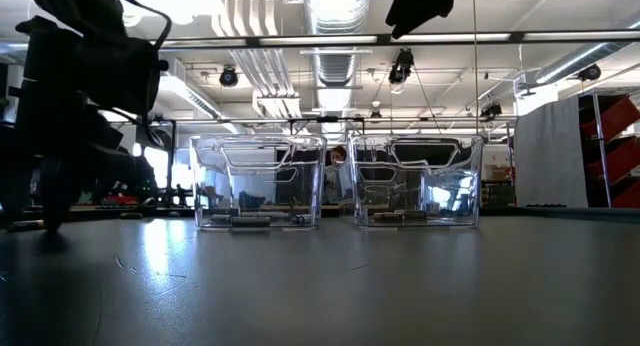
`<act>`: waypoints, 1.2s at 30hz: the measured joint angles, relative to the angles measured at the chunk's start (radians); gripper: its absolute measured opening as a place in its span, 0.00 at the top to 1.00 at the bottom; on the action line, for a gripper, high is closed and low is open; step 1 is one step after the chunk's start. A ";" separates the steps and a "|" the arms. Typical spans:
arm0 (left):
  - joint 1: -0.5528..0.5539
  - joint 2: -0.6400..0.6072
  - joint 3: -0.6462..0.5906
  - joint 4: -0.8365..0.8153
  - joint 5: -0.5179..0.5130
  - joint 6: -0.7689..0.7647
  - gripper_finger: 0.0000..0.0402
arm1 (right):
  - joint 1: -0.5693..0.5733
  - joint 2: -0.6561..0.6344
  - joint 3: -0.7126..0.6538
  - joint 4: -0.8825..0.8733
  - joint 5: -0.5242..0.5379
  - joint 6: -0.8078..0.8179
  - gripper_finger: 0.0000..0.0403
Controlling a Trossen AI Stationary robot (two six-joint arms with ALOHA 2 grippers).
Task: Sort batteries
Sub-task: Put the black battery into the right transparent bin
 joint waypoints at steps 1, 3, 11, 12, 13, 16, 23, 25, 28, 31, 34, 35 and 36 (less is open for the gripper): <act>0.000 0.007 0.000 0.010 0.000 0.000 0.42 | -0.005 0.000 0.000 -0.010 0.000 -0.006 0.41; 0.000 0.018 0.000 0.044 -0.001 0.000 0.42 | -0.012 0.000 0.000 -0.025 0.000 -0.017 0.41; 0.000 0.028 -0.005 0.079 0.025 0.005 0.50 | -0.038 0.000 0.000 -0.043 0.000 -0.090 0.42; 0.001 0.027 -0.004 0.083 0.027 0.005 0.53 | -0.039 0.000 0.000 -0.043 0.000 -0.097 0.42; 0.001 0.027 -0.002 0.085 0.029 0.005 0.56 | -0.042 0.000 0.000 -0.043 0.000 -0.100 0.41; 0.001 0.026 0.005 0.093 0.030 0.006 0.65 | -0.045 0.000 0.000 -0.043 0.000 -0.110 0.40; 0.001 0.027 0.011 0.119 0.030 0.012 0.80 | -0.045 0.000 -0.001 -0.043 0.000 -0.113 0.42; 0.000 0.027 0.009 0.128 0.026 0.012 0.83 | -0.045 0.000 -0.001 -0.043 0.000 -0.112 0.42; 0.000 0.026 0.001 0.151 0.017 0.022 0.87 | -0.045 0.000 -0.001 -0.043 -0.001 -0.106 0.43; 0.000 0.024 -0.010 0.179 0.012 0.048 0.91 | -0.045 0.000 -0.001 -0.043 -0.001 -0.088 0.43; 0.000 0.024 -0.013 0.189 0.010 0.058 0.93 | -0.045 0.000 -0.001 -0.044 -0.001 -0.084 0.42; 0.000 0.023 -0.013 0.190 0.009 0.065 0.93 | -0.045 0.000 -0.001 -0.045 -0.001 -0.079 0.42; 0.000 0.018 -0.013 0.193 0.009 0.079 0.93 | -0.045 0.000 -0.001 -0.046 -0.001 -0.076 0.41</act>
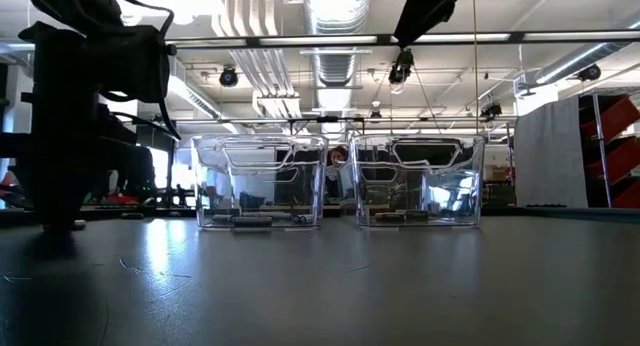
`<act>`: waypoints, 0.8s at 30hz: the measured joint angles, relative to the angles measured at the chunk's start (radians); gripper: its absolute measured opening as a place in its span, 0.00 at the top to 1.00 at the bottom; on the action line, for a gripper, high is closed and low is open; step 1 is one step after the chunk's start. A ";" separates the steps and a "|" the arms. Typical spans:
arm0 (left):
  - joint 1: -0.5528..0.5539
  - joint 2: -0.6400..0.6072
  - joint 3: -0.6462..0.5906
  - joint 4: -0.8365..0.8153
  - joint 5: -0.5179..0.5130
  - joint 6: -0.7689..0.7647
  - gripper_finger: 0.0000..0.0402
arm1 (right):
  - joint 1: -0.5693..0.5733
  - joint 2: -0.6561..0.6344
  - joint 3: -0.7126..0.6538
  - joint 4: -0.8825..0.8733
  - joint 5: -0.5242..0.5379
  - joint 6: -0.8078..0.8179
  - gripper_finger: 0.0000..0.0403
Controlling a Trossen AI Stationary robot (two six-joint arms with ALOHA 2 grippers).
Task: Sort batteries
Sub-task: Put the black battery into the right transparent bin
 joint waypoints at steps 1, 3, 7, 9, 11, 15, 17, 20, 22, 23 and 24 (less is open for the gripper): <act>0.000 -0.002 0.000 0.003 0.000 0.018 0.94 | 0.000 0.000 0.000 -0.004 0.000 0.004 0.41; 0.000 -0.009 0.007 0.007 -0.001 0.052 0.94 | 0.000 -0.008 0.000 -0.026 0.000 0.006 0.40; 0.000 -0.022 0.019 0.054 0.002 0.121 0.93 | 0.000 -0.033 0.000 -0.056 0.000 0.026 0.40; -0.002 -0.029 0.023 0.108 0.013 0.190 0.93 | 0.000 -0.052 0.000 -0.056 0.000 0.042 0.41; -0.003 -0.031 0.025 0.173 0.036 0.279 0.94 | 0.000 -0.076 0.000 -0.056 0.000 0.058 0.42; -0.004 -0.011 0.023 0.234 0.060 0.466 0.94 | 0.000 -0.131 0.000 -0.076 0.000 0.100 0.43; -0.005 0.007 0.025 0.238 0.066 0.546 0.94 | 0.000 -0.166 0.000 -0.094 0.000 0.117 0.44; -0.012 0.041 0.029 0.236 0.072 0.671 0.94 | 0.000 -0.228 0.000 -0.117 0.000 0.143 0.44; -0.024 0.062 0.039 0.233 0.068 0.766 0.94 | 0.000 -0.268 0.005 -0.131 0.004 0.150 0.44; -0.032 0.072 0.045 0.231 0.061 0.813 0.94 | 0.000 -0.288 0.012 -0.132 0.011 0.151 0.44; -0.042 0.083 0.053 0.226 0.051 0.857 0.94 | 0.000 -0.305 0.020 -0.129 0.024 0.156 0.44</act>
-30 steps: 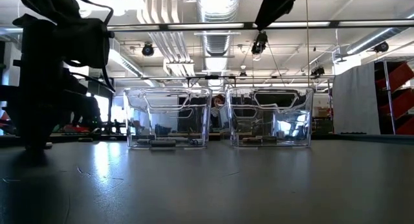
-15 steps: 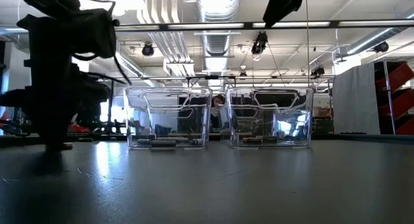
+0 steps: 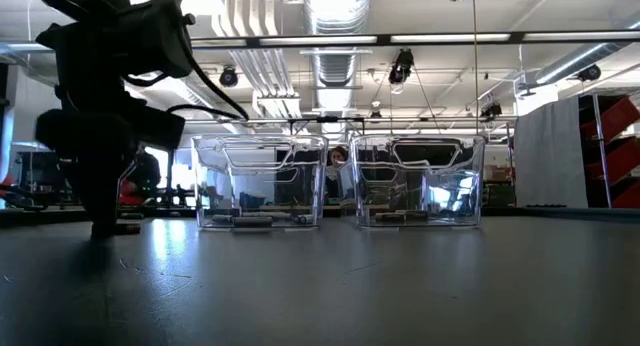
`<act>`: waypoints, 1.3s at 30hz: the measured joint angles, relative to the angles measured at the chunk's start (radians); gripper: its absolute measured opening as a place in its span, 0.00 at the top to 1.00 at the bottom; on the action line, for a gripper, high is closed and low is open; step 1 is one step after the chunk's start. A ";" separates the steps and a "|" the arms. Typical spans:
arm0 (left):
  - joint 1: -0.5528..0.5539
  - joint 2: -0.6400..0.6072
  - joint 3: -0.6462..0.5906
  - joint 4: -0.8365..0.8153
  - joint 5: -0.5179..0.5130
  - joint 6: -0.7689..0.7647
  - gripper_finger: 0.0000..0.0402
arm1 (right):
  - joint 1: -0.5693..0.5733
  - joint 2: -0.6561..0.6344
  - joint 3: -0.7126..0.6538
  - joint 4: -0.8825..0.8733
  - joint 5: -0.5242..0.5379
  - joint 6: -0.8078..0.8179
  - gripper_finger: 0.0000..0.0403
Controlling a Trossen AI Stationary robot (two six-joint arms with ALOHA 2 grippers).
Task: Sort batteries
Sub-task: Put the black battery into the right transparent bin
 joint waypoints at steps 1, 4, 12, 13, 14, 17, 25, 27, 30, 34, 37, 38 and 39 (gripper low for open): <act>-0.010 0.009 0.008 -0.004 -0.009 0.043 0.94 | 0.000 -0.015 0.010 0.002 0.018 0.009 0.44; -0.046 0.031 0.035 -0.019 -0.057 0.146 0.94 | 0.000 -0.061 0.041 0.003 0.069 0.042 0.44; -0.081 0.033 0.030 0.048 -0.075 0.162 0.92 | 0.000 -0.137 0.066 0.002 0.083 0.101 0.43; -0.081 0.032 0.026 0.070 -0.070 0.159 0.92 | 0.000 -0.141 0.066 0.001 0.083 0.105 0.43; -0.081 0.032 0.024 0.092 -0.062 0.158 0.92 | 0.000 -0.142 0.066 0.001 0.083 0.106 0.43; -0.082 0.032 0.015 0.154 -0.044 0.165 0.92 | 0.000 -0.140 0.066 0.000 0.082 0.108 0.44; -0.090 0.033 -0.033 0.356 -0.012 0.173 0.91 | 0.000 -0.124 0.065 -0.004 0.081 0.097 0.42; -0.094 0.033 -0.042 0.378 -0.015 0.178 0.90 | 0.000 -0.124 0.065 -0.006 0.081 0.097 0.41; -0.103 0.032 -0.051 0.392 -0.029 0.212 0.87 | 0.000 -0.124 0.065 -0.006 0.081 0.097 0.40; -0.108 0.040 -0.068 0.403 -0.055 0.240 0.85 | 0.000 -0.124 0.065 -0.007 0.081 0.096 0.40; -0.109 0.047 -0.077 0.412 -0.060 0.242 0.86 | 0.000 -0.124 0.065 -0.014 0.081 0.097 0.41; -0.110 0.049 -0.078 0.415 -0.061 0.244 0.87 | 0.000 -0.123 0.065 -0.017 0.081 0.097 0.41; -0.110 0.050 -0.078 0.417 -0.064 0.245 0.89 | 0.000 -0.122 0.065 -0.018 0.081 0.097 0.42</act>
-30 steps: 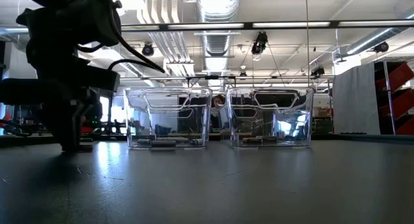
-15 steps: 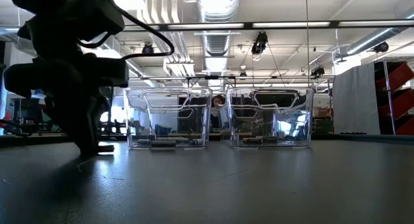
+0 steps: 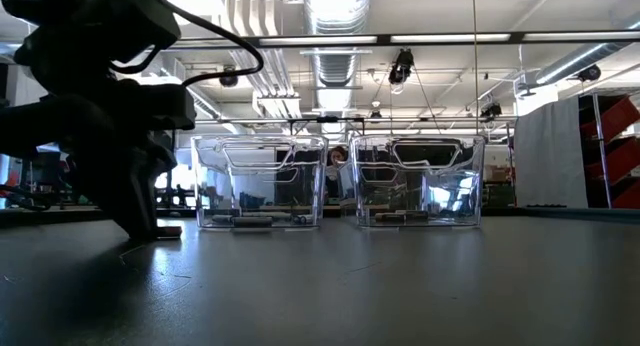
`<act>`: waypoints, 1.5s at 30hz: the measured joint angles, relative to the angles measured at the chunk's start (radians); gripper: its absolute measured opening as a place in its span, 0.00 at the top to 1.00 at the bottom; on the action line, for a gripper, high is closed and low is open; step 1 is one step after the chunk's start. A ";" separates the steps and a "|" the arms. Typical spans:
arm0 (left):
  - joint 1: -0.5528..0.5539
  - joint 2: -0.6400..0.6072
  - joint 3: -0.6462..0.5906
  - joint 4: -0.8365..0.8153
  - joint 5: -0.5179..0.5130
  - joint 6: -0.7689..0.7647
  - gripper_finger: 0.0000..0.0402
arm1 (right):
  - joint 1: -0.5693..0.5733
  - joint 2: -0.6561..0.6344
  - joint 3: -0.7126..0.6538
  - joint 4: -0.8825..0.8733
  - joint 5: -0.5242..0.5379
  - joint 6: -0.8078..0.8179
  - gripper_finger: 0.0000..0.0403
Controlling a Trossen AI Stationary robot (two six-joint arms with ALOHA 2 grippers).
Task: Sort batteries
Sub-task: Put the black battery into the right transparent bin
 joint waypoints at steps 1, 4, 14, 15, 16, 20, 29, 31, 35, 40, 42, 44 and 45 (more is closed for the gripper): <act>0.000 0.001 0.000 0.001 -0.001 0.002 0.90 | 0.000 0.001 0.000 -0.002 0.000 0.000 0.42; 0.000 0.001 0.000 -0.001 -0.001 -0.001 0.95 | 0.000 0.005 0.000 -0.002 0.000 -0.003 0.43; -0.002 0.007 0.056 -0.100 0.009 -0.018 0.98 | 0.000 0.017 0.000 -0.001 0.012 -0.026 0.42; -0.003 0.009 0.080 -0.137 0.019 -0.007 0.98 | 0.000 0.017 0.000 -0.001 0.012 -0.026 0.43; -0.006 0.010 0.110 -0.174 0.021 0.007 0.98 | 0.000 0.019 0.000 -0.001 0.012 -0.026 0.43; -0.016 0.015 0.251 -0.349 0.050 0.098 0.98 | 0.000 0.026 0.000 -0.001 0.012 -0.026 0.44; 0.000 0.009 0.540 -0.458 0.032 0.322 0.98 | 0.000 0.056 0.000 -0.001 0.005 -0.035 0.43; 0.005 0.009 0.586 -0.465 0.036 0.357 0.98 | 0.000 0.061 0.000 -0.001 0.000 -0.042 0.44; 0.029 0.011 0.658 -0.468 0.041 0.401 0.98 | 0.000 0.068 0.000 -0.003 -0.001 -0.053 0.44; 0.129 0.039 0.735 -0.404 0.040 0.409 0.98 | 0.000 0.075 -0.001 -0.010 -0.002 -0.080 0.42; 0.176 0.060 0.766 -0.344 0.040 0.427 0.98 | 0.000 0.078 -0.001 -0.010 -0.003 -0.101 0.41; 0.223 0.100 0.806 -0.312 0.037 0.466 0.98 | 0.000 0.085 -0.002 -0.013 -0.003 -0.122 0.41; 0.244 0.126 0.830 -0.311 0.033 0.493 0.98 | 0.000 0.087 -0.002 -0.016 -0.003 -0.128 0.40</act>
